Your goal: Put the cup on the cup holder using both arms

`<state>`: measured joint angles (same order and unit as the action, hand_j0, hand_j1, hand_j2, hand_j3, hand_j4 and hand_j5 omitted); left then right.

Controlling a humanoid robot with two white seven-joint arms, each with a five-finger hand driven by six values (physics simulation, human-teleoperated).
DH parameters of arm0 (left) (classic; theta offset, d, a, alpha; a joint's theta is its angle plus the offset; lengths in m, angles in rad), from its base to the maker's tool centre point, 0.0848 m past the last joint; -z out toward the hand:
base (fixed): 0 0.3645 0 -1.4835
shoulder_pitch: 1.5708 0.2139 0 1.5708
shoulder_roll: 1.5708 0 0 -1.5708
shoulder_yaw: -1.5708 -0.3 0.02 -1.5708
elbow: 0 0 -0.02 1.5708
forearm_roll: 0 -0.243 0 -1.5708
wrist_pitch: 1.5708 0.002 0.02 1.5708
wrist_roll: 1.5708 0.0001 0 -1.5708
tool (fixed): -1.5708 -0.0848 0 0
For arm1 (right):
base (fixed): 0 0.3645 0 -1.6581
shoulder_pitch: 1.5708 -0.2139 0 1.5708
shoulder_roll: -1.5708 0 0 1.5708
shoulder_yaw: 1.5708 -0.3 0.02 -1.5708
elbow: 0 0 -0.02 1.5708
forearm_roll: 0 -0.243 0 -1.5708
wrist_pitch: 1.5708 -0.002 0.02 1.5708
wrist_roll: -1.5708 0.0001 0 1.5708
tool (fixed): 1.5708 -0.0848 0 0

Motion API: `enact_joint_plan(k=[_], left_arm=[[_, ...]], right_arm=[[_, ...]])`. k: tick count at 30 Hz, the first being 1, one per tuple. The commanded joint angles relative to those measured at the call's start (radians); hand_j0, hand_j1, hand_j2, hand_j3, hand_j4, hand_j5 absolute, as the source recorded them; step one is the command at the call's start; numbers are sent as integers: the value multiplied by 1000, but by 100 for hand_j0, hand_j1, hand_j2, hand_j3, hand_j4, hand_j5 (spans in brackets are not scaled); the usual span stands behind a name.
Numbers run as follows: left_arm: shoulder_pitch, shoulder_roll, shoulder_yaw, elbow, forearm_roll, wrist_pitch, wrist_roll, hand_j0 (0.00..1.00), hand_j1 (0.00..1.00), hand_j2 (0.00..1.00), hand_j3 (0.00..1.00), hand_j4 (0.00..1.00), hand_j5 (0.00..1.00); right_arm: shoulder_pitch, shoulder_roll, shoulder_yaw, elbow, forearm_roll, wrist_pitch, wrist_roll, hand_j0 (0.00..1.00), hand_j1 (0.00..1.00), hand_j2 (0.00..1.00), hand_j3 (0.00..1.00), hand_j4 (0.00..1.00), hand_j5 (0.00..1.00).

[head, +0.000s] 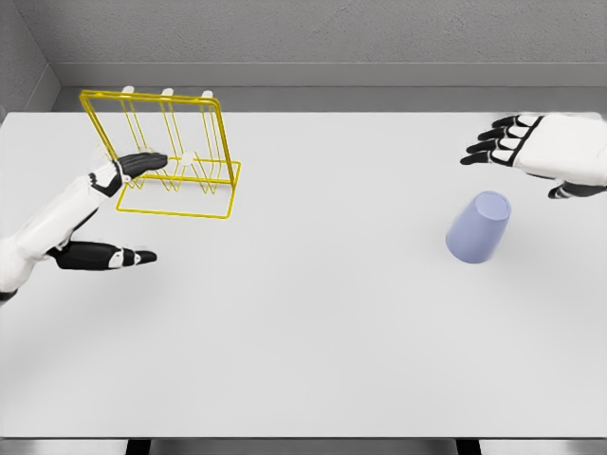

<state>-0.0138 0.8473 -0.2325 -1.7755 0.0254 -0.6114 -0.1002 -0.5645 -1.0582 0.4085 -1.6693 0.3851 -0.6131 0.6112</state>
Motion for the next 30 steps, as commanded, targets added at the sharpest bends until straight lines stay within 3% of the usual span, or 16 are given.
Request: enact_joint_plan(k=[1, 3, 6, 9, 13, 15, 17, 20, 26, 30], left_arm=[[2, 1, -42, 11, 10, 1, 0, 100, 100, 100, 100, 100, 100], [0, -1, -76, 33, 17, 1, 0, 100, 100, 100, 100, 100, 100], [0, 1, -123, 33, 103, 1, -1, 100, 100, 100, 100, 100, 100], [-9, 29, -217, 27, 237, 1, -3, 100, 100, 100, 100, 100, 100], [-20, 29, -269, 4, 452, 1, -9, 100, 100, 100, 100, 100, 100], [-25, 24, -277, -4, 559, 1, -76, 100, 100, 100, 100, 100, 100], [-25, 19, -277, -4, 567, 1, -101, 100, 100, 100, 100, 100, 100], [-28, -2, -278, -2, 567, 151, -101, 100, 100, 100, 100, 100, 100], [-40, -45, -324, 21, 564, 222, -105, 100, 100, 100, 100, 100, 100], [-43, -63, -356, 65, 551, 223, -107, 100, 100, 100, 100, 100, 100]], right_arm=[[-5, -3, 93, 56, 41, 2, 0, 100, 100, 100, 100, 100, 100], [-44, 9, 148, 86, 51, 2, 0, 100, 100, 100, 100, 100, 100], [-63, 47, 177, 115, 84, 2, 0, 100, 100, 100, 100, 100, 100], [-64, 81, 200, 138, 129, 2, 0, 100, 100, 100, 100, 100, 100], [-66, 104, 208, 155, 163, 2, 0, 100, 100, 100, 100, 100, 100], [-66, 109, 208, 155, 169, 2, 0, 100, 100, 100, 100, 100, 100], [-72, 122, 210, 163, 176, 2, 0, 100, 100, 100, 100, 100, 100], [-74, 139, 210, 183, 192, 2, 0, 100, 100, 100, 100, 100, 100], [-74, 145, 210, 181, 193, 2, 0, 100, 100, 100, 100, 100, 100], [-72, 145, 211, 178, 213, 2, 0, 83, 83, 83, 83, 83, 83]])
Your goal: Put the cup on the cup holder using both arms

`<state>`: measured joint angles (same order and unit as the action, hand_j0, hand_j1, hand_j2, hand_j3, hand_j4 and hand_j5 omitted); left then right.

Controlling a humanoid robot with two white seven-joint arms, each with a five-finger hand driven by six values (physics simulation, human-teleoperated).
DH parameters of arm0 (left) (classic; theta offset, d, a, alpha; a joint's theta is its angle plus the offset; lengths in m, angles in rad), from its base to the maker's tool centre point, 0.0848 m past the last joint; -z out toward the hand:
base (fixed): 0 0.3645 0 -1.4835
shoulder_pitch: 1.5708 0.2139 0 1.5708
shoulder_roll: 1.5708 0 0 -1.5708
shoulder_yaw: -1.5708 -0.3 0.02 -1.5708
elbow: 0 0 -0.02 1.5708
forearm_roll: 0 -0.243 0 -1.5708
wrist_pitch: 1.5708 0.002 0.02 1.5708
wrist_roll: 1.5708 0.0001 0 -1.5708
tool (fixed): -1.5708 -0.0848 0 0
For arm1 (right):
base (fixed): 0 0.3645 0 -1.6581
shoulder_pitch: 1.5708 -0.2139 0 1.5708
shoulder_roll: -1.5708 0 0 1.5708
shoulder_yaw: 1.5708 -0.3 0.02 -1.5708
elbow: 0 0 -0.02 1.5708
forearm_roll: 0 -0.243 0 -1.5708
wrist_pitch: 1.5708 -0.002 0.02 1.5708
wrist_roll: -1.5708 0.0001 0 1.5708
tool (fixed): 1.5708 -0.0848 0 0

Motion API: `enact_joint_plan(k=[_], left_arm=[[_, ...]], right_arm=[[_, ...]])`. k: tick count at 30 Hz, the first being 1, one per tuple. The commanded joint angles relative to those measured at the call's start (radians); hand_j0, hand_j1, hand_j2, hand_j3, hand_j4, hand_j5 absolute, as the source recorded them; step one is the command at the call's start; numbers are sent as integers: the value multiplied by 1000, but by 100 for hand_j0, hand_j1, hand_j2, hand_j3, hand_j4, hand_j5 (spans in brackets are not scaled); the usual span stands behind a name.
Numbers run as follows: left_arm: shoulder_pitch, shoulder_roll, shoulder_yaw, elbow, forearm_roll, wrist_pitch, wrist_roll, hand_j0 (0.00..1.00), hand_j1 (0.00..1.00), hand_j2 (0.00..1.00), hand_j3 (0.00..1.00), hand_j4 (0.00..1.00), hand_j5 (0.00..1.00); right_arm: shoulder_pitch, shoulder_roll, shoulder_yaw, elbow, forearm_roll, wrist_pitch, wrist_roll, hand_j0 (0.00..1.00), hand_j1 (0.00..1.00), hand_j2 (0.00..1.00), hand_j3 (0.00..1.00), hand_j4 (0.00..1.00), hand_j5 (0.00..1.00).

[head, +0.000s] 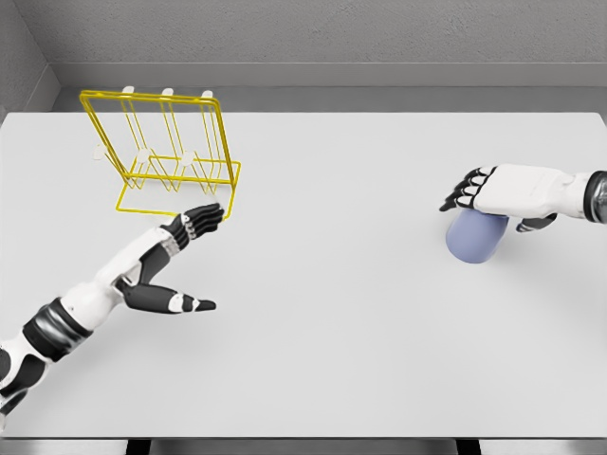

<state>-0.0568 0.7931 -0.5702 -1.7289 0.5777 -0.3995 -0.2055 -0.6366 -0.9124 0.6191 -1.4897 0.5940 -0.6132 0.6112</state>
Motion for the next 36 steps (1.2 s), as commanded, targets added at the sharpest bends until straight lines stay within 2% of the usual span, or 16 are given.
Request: enact_joint_plan(k=[1, 3, 5, 6, 11, 13, 17, 22, 29, 31, 36], left_arm=[[0, -11, -26, 37, 1, 11, 0, 100, 100, 100, 100, 100, 100], [2, -34, -26, 57, 2, 13, 0, 100, 100, 100, 100, 100, 100], [-2, -35, -40, 75, 4, 13, 0, 100, 100, 100, 100, 100, 100], [-2, -38, -42, 84, 7, 13, 0, 100, 100, 100, 100, 100, 100], [-2, -52, -42, 88, 16, 33, 0, 100, 100, 100, 100, 100, 100], [-6, -52, -42, 88, 57, 36, 0, 100, 100, 100, 100, 100, 100], [-14, -52, -42, 89, 60, 48, 0, 100, 100, 100, 100, 100, 100], [-18, -52, -42, 89, 60, 50, 0, 100, 100, 100, 100, 100, 100], [-21, -52, -40, 91, 60, 56, 0, 100, 100, 100, 100, 100, 100], [-21, -52, -40, 91, 60, 56, 0, 100, 100, 100, 100, 100, 100], [-25, -52, -39, 91, 60, 56, 0, 100, 100, 100, 100, 100, 100]], right_arm=[[0, -2, -1, -1, 4, 2, 0, 82, 82, 82, 82, 82, 82], [0, -2, 1, -3, 6, 2, 0, 76, 76, 76, 76, 76, 76], [0, -2, -1, -3, 21, 2, 0, 74, 74, 74, 74, 74, 74], [0, -3, -1, -4, 21, 2, 0, 68, 68, 68, 68, 68, 68], [0, -5, -1, -6, 29, 2, 0, 58, 58, 58, 58, 58, 58], [0, -3, -1, -6, 29, 2, 0, 57, 57, 57, 57, 57, 57], [-6, -6, -4, -9, 26, 2, 0, 57, 57, 57, 57, 57, 57], [-12, -20, -12, -75, 26, 2, 0, 56, 56, 56, 56, 56, 56], [-9, -57, -12, -218, 30, 2, 0, 56, 56, 56, 56, 56, 56], [-5, -72, -12, -268, 29, 2, 0, 53, 53, 53, 53, 53, 53], [-5, -62, -10, -276, 26, 2, 0, 53, 53, 53, 53, 53, 53]])
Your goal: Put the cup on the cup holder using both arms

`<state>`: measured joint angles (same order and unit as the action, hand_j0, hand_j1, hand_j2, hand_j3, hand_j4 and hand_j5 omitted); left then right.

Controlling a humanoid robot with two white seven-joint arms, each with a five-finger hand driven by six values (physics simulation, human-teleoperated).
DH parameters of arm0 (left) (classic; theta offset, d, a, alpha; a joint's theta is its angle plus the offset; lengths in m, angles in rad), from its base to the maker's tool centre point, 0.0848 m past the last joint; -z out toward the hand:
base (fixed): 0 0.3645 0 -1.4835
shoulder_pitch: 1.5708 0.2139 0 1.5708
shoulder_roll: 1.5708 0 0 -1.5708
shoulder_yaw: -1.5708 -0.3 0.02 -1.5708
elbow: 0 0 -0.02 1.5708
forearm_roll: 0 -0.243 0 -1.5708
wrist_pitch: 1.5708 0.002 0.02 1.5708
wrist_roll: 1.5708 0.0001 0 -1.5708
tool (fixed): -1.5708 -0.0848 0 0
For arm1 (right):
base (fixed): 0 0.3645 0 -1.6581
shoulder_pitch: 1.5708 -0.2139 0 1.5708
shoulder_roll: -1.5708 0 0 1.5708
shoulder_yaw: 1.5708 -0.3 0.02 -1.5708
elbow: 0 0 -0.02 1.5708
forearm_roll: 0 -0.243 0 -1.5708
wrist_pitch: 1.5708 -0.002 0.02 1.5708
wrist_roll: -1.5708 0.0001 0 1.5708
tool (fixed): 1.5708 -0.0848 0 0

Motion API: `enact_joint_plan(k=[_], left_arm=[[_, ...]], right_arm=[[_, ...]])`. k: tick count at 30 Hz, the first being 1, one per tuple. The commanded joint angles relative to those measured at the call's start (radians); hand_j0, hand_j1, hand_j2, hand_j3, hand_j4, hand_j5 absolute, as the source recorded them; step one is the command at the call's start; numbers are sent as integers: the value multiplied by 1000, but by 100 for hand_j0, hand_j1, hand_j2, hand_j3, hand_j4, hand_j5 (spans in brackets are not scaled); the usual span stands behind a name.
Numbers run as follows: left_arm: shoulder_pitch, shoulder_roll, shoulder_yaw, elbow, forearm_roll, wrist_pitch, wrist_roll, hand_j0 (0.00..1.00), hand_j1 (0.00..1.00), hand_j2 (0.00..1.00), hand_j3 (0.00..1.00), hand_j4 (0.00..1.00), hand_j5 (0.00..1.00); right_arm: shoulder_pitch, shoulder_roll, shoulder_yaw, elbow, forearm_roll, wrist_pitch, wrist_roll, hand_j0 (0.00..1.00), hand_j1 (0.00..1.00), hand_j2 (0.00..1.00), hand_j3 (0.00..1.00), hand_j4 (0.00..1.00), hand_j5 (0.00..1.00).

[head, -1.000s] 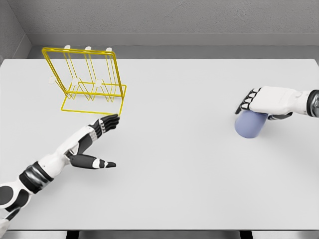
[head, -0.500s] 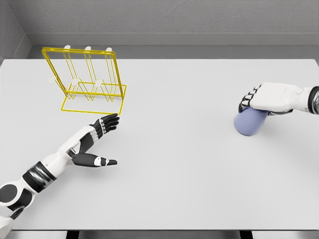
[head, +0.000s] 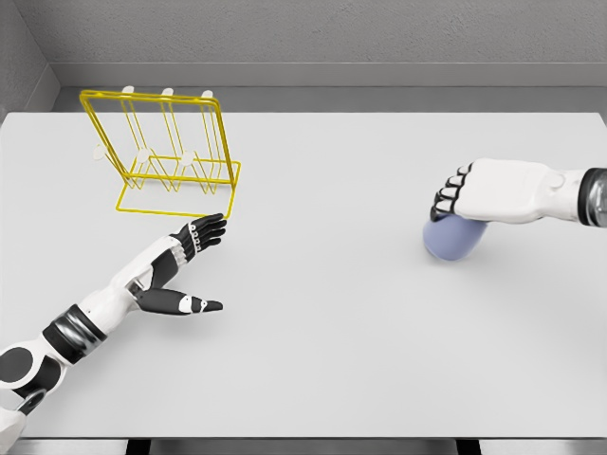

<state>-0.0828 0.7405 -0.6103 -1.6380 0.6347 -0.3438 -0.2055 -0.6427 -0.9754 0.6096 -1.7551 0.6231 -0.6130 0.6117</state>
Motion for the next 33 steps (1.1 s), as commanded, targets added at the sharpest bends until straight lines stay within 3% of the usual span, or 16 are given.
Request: enact_joint_plan(k=[1, 13, 20, 31, 33], left_arm=[[0, 2, 1, 0, 3, 0, 0, 100, 100, 100, 100, 100, 100], [2, 0, 1, -2, 5, 0, 0, 100, 100, 100, 100, 100, 100], [0, 0, 0, 9, 3, 11, 0, 100, 100, 100, 100, 100, 100], [-5, -1, 0, 9, 3, 31, 0, 100, 100, 100, 100, 100, 100], [-5, -1, 0, 10, 3, 31, 0, 100, 100, 100, 100, 100, 100]], right_arm=[[0, 4, 2, -12, -3, 2, -1, 53, 53, 53, 53, 53, 53], [-28, 152, 10, -14, -8, 2, -1, 53, 53, 53, 53, 53, 53], [-66, 238, 90, -12, -6, 2, -1, 53, 53, 53, 53, 53, 53], [-92, 280, 142, -14, -5, 2, -1, 53, 53, 53, 53, 53, 53], [-101, 280, 142, -12, -3, 2, -1, 62, 62, 62, 62, 62, 62]])
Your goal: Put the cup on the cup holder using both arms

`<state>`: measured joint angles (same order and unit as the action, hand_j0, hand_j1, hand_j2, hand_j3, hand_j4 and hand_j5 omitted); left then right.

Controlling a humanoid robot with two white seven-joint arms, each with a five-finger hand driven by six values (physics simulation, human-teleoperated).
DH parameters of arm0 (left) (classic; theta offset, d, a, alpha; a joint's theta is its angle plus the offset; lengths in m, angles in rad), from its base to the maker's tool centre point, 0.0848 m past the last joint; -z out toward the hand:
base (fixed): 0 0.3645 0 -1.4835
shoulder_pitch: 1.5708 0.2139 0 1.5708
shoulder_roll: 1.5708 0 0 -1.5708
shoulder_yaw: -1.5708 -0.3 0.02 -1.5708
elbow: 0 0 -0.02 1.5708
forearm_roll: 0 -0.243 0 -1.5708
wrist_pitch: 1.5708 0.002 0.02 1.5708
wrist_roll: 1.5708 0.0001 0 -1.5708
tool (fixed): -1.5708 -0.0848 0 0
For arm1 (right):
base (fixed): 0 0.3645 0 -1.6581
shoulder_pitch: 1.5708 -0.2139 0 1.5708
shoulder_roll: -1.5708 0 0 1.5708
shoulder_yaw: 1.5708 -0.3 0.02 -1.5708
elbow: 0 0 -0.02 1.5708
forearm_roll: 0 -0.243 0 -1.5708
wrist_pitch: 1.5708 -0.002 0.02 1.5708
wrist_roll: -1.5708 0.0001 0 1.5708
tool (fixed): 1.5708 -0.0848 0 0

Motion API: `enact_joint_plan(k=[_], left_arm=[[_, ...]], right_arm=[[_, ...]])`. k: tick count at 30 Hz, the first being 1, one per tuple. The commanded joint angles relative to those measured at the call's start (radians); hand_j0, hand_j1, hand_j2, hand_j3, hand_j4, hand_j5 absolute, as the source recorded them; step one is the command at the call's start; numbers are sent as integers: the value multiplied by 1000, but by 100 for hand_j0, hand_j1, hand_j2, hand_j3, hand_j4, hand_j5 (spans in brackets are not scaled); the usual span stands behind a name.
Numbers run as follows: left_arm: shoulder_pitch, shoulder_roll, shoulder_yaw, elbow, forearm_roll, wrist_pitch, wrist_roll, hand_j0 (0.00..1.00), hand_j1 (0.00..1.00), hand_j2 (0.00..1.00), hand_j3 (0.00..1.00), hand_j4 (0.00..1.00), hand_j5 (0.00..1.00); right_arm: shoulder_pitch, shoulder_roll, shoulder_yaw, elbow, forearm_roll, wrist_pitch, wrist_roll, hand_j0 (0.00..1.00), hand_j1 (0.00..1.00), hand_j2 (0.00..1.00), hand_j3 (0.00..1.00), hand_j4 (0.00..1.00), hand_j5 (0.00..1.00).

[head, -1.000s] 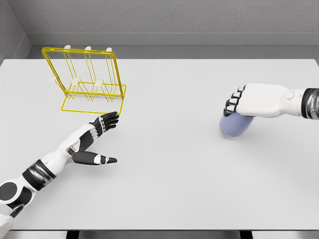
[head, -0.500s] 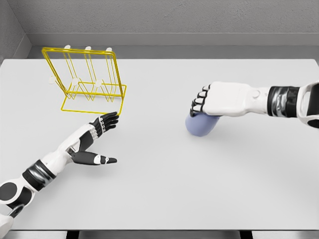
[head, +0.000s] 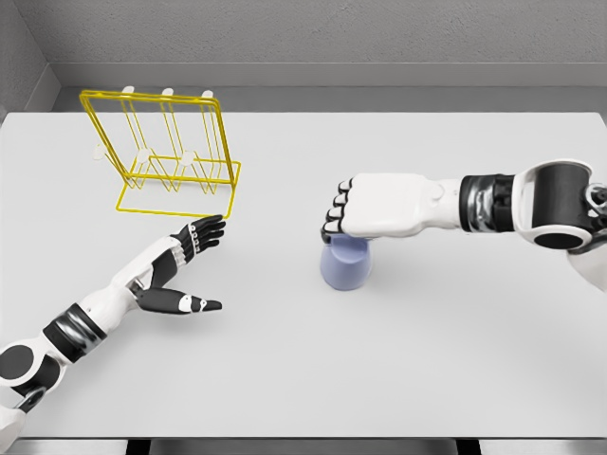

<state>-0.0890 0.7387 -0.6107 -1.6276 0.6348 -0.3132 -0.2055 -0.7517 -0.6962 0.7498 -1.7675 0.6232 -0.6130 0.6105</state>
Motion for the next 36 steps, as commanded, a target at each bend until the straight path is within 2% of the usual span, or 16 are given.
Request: enact_joint_plan(k=[1, 2, 5, 7, 8, 12, 15, 19, 21, 26, 31, 36], left_arm=[[2, 1, 0, -1, 3, 0, 0, 100, 100, 100, 100, 100, 100], [0, 1, 0, 0, 3, 0, 0, 100, 100, 100, 100, 100, 100], [0, 1, 0, 0, 3, 0, 0, 100, 100, 100, 100, 100, 100], [-5, 1, 0, -1, 3, 0, 0, 100, 100, 100, 100, 100, 100], [-5, 1, 0, 0, 3, 0, 0, 100, 100, 100, 100, 100, 100], [-18, -15, 0, 0, 3, 2, 0, 100, 100, 100, 100, 100, 100], [-21, -39, -1, 0, 3, 5, 0, 100, 100, 100, 100, 100, 100], [-60, -67, -29, -1, 3, 62, 0, 100, 100, 100, 100, 100, 100], [-78, -82, -46, -1, 3, 65, 0, 100, 100, 100, 100, 100, 100], [-127, -147, -64, 0, 3, 155, 0, 100, 100, 100, 100, 100, 100], [-150, -216, -67, -1, 0, 215, 0, 100, 100, 100, 100, 100, 100], [-179, -249, -67, 11, -3, 246, 3, 100, 100, 100, 100, 100, 100]], right_arm=[[0, 4, -6, 0, -2, 2, 0, 76, 76, 76, 76, 76, 76], [-2, 12, -13, 0, -2, 2, 0, 97, 97, 97, 97, 97, 97], [-6, 14, -41, 0, -4, 2, 0, 100, 100, 100, 100, 100, 100], [-2, 10, -89, 0, -7, 2, 0, 100, 100, 100, 100, 100, 100], [9, 4, -141, 0, -14, 2, 0, 100, 100, 100, 100, 100, 100], [150, -57, -460, 3, -146, 2, 0, 100, 100, 100, 100, 100, 100], [328, -65, -745, 11, -267, 2, 0, 100, 100, 100, 100, 100, 100], [442, -80, -773, 40, -415, 2, 0, 100, 100, 100, 100, 100, 100], [488, -71, -774, 42, -418, 2, 0, 100, 100, 100, 100, 100, 100], [514, -49, -774, 103, -410, 2, 0, 100, 100, 100, 100, 100, 100], [514, -31, -774, 97, -412, 2, 0, 100, 100, 100, 100, 100, 100], [515, -31, -774, 102, -412, 2, 0, 100, 100, 100, 100, 100, 100]])
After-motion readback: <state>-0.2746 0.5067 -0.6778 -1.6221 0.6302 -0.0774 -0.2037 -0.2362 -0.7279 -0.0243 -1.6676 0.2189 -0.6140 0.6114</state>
